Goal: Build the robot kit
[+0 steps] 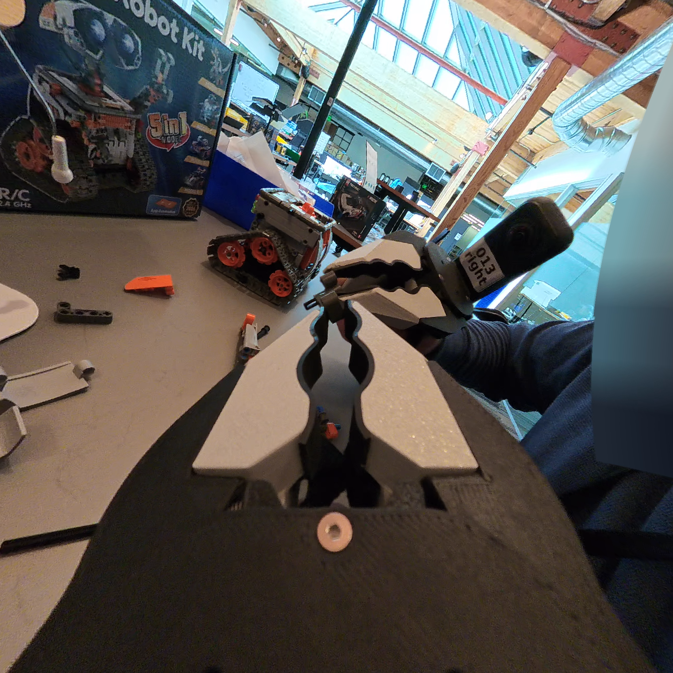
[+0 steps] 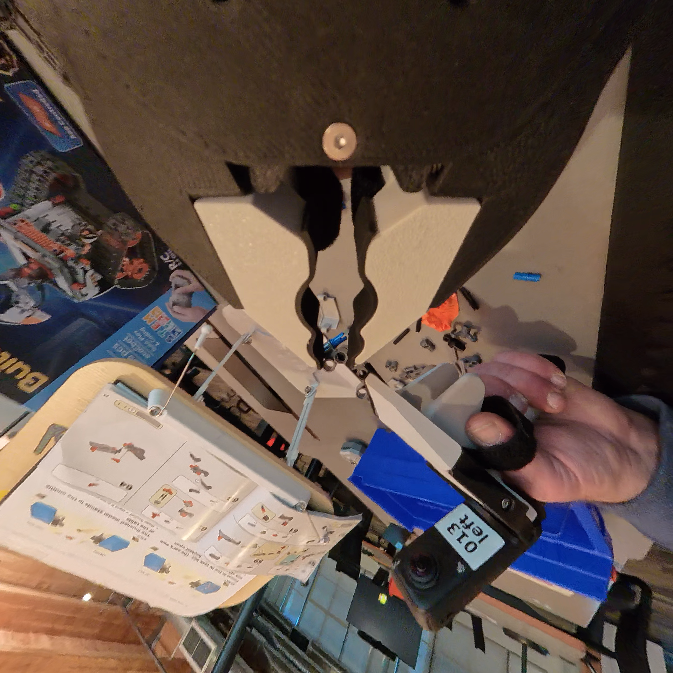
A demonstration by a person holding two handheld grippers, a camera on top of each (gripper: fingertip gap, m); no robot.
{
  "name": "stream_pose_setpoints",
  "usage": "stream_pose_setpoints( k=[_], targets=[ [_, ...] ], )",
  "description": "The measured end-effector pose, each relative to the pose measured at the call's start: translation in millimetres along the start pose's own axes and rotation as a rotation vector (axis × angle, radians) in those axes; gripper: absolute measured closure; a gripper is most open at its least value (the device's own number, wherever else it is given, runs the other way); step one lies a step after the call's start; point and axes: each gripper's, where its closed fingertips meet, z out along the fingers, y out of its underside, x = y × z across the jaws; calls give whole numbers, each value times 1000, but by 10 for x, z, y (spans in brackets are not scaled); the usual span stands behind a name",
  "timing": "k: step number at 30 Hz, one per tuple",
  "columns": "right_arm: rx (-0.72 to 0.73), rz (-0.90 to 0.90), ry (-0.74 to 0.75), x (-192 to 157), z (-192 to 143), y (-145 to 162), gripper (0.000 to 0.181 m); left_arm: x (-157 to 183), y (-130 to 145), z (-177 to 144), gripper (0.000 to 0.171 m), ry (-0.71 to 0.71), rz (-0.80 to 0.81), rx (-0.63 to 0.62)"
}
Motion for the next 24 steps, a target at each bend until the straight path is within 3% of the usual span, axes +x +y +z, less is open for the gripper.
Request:
stream_pose_setpoints(
  k=[5,9,11,14,24],
  targets=[
    [47,33,-62,9,-62,-104,170,15,-45,14,165,-13,70,-5],
    [20,131,-155,24,-138,-61,151,55,-104,-17,166,11,107,8],
    [23,188,-198,-6,-155,-66,156,34,-96,-16,166,-29,188,-3],
    [25,126,-164,4,-153,-93,175,69,-80,-3,166,-40,252,-18],
    [-9,37,-148,-6,-180,-74,178,88,-45,9,166,-83,390,-50]
  ],
)
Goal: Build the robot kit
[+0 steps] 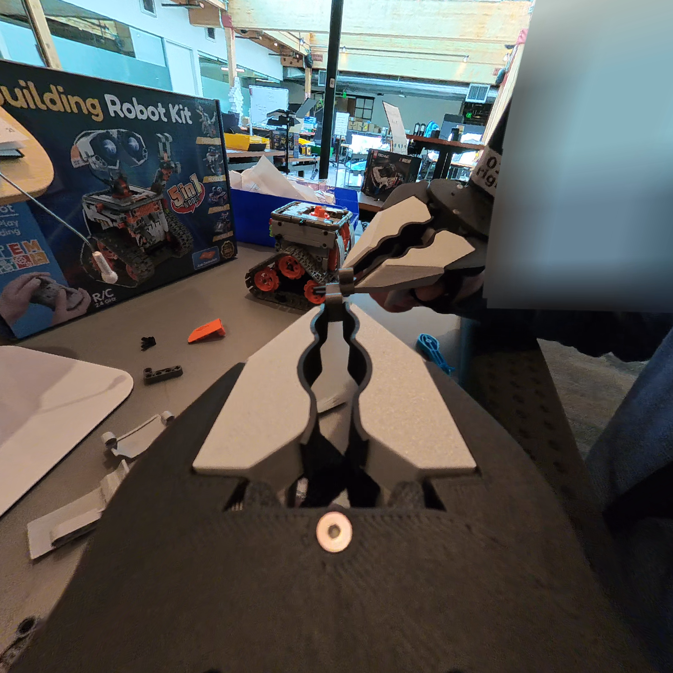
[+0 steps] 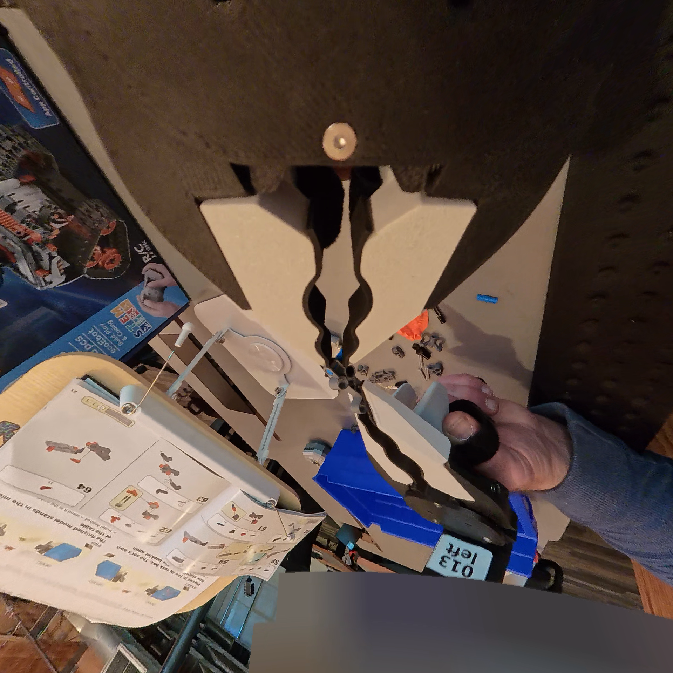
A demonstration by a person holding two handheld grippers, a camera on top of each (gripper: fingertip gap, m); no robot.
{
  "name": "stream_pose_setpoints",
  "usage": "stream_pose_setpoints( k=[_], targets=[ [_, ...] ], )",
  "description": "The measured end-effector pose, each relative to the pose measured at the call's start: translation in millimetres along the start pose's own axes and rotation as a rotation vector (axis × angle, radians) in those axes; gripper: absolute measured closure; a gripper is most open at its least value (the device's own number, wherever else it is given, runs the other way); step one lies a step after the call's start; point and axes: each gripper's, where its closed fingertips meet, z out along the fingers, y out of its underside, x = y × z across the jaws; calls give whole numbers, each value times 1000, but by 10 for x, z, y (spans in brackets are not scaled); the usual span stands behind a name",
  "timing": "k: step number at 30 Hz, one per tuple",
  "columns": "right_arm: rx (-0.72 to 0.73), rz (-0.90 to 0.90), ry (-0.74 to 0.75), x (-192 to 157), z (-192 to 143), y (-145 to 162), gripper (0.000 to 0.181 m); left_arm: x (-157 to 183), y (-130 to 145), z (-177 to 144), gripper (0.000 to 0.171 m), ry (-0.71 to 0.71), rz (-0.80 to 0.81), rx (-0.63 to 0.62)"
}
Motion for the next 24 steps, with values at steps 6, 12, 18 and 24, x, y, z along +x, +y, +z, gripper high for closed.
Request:
stream_pose_setpoints(
  k=[6,12,18,24],
  targets=[
    [-11,-35,-9,-21,-7,1,176,11,-12,-13,166,-15,35,-8],
    [-60,-48,-26,-75,37,87,173,-25,-25,-42,166,-54,43,2],
    [-69,-37,5,-52,74,90,181,-30,-31,-56,166,-64,61,4],
    [-113,-24,29,-53,156,151,173,-88,-41,-72,166,-98,65,14]
  ],
)
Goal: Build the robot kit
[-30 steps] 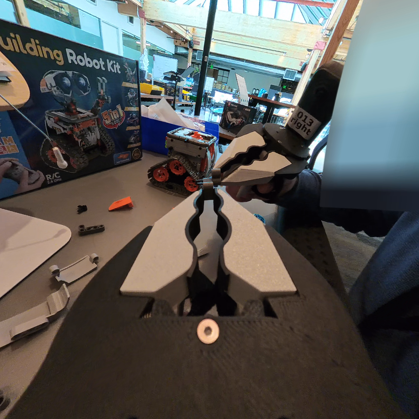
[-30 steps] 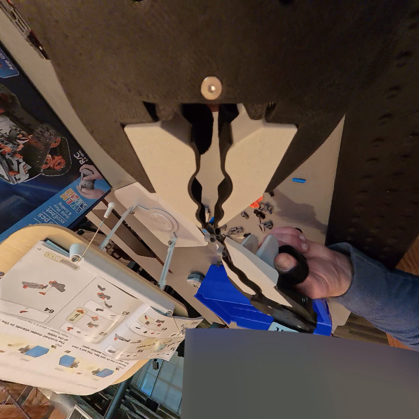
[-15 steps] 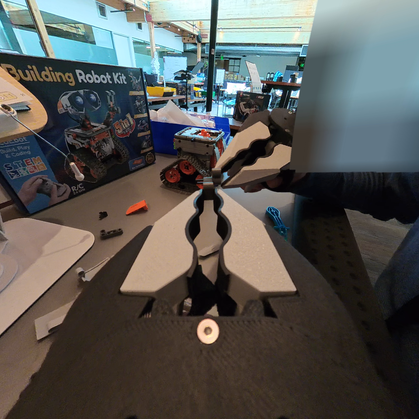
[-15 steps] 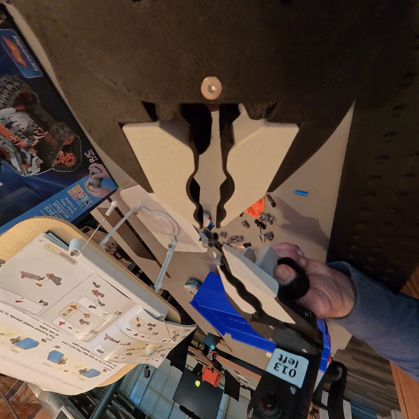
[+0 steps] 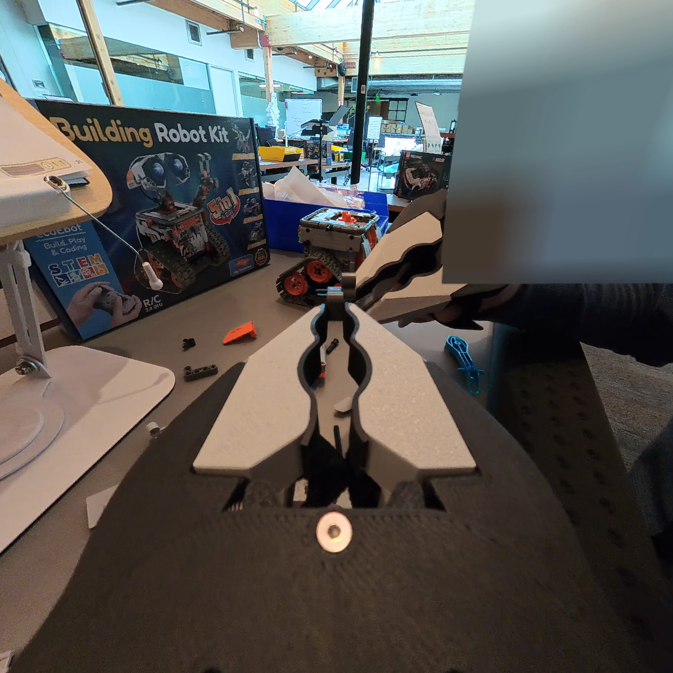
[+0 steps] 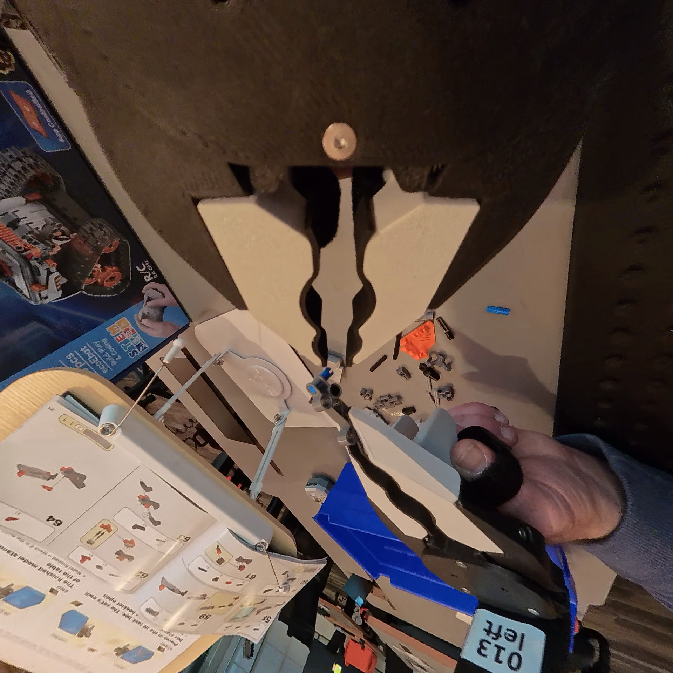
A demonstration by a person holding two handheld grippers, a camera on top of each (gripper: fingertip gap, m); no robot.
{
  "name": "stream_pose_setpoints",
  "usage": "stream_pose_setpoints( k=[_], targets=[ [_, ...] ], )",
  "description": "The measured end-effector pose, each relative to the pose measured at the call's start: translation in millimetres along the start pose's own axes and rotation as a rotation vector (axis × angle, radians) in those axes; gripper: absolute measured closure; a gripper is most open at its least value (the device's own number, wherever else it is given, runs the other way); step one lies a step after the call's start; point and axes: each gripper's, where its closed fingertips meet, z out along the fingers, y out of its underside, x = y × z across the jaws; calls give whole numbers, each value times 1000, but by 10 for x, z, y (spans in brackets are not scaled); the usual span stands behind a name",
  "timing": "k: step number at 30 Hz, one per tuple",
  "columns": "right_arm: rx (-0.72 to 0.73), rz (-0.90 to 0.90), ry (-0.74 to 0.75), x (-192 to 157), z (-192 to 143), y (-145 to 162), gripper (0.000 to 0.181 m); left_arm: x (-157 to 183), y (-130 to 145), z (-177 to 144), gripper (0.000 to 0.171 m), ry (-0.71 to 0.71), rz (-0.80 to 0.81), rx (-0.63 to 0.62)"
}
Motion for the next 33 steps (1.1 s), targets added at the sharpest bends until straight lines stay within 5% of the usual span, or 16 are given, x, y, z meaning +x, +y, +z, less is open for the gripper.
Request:
stream_pose_setpoints(
  k=[33],
  targets=[
    [18,71,1,62,-91,-1,179,83,122,82,163,16,33,-51]
  ],
)
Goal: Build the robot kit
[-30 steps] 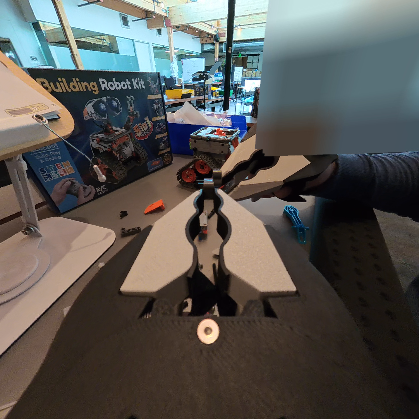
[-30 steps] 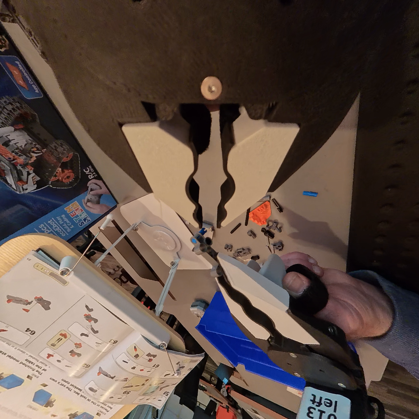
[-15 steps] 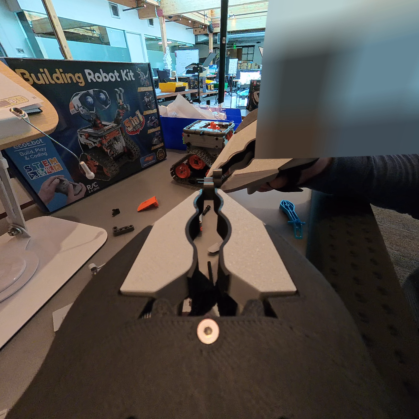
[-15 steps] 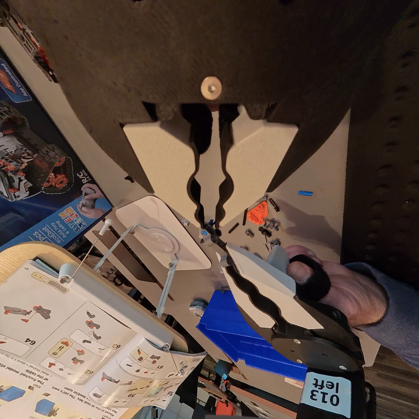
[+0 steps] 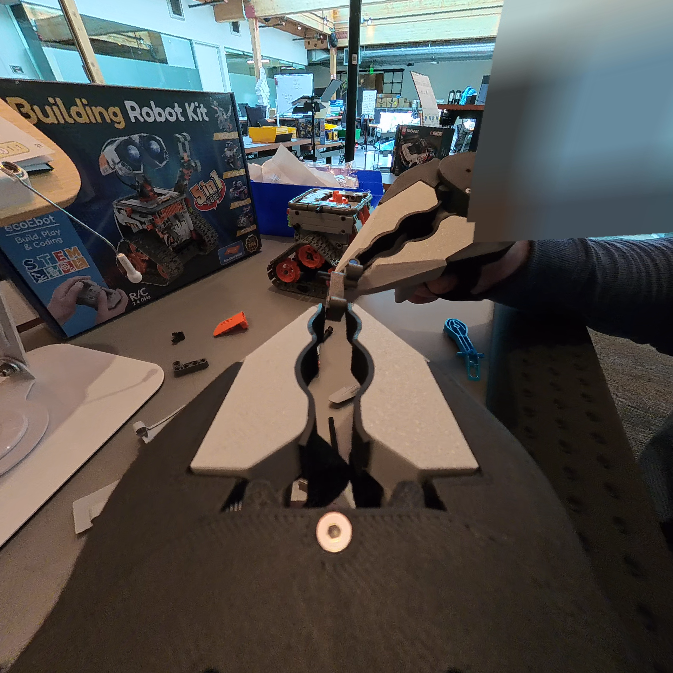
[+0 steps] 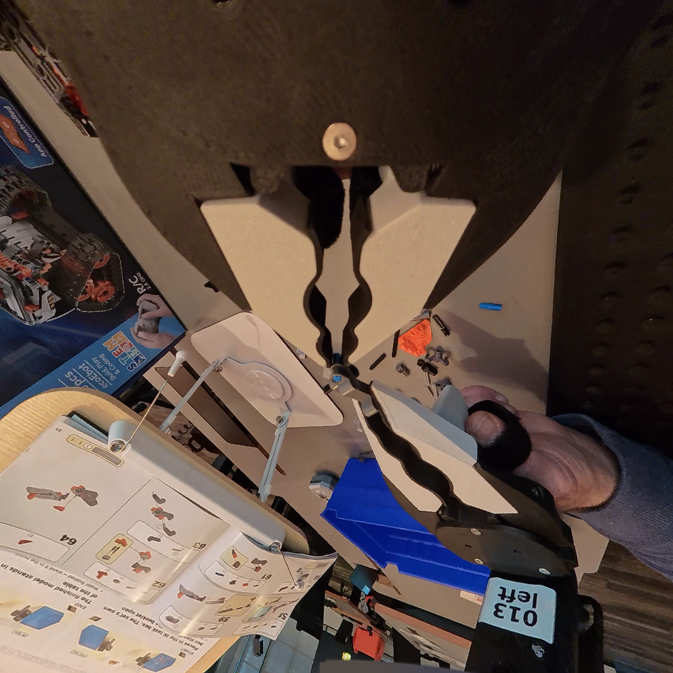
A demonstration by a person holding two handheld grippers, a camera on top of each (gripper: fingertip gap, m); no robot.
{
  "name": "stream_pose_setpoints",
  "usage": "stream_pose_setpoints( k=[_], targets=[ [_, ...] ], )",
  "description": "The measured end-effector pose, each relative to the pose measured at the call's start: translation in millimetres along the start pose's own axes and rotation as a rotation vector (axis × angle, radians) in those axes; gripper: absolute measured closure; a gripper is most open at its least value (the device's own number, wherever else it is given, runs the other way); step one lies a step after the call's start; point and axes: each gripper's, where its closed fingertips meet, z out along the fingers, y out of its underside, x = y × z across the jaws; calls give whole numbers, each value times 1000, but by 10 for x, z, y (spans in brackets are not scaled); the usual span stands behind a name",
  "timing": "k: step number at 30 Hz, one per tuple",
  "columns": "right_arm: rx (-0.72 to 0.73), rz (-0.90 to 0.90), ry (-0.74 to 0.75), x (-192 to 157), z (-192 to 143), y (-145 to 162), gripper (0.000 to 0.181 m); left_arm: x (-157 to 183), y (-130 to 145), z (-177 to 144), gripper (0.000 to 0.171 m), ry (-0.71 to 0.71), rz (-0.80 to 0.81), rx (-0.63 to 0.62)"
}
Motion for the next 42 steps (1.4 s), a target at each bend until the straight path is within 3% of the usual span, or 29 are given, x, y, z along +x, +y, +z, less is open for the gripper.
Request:
stream_pose_setpoints(
  k=[19,42],
  targets=[
    [5,28,-13,-8,11,33,173,-31,14,5,166,-17,-4,-13],
    [-3,34,11,24,35,41,179,-14,15,18,166,-11,6,-15]
  ],
)
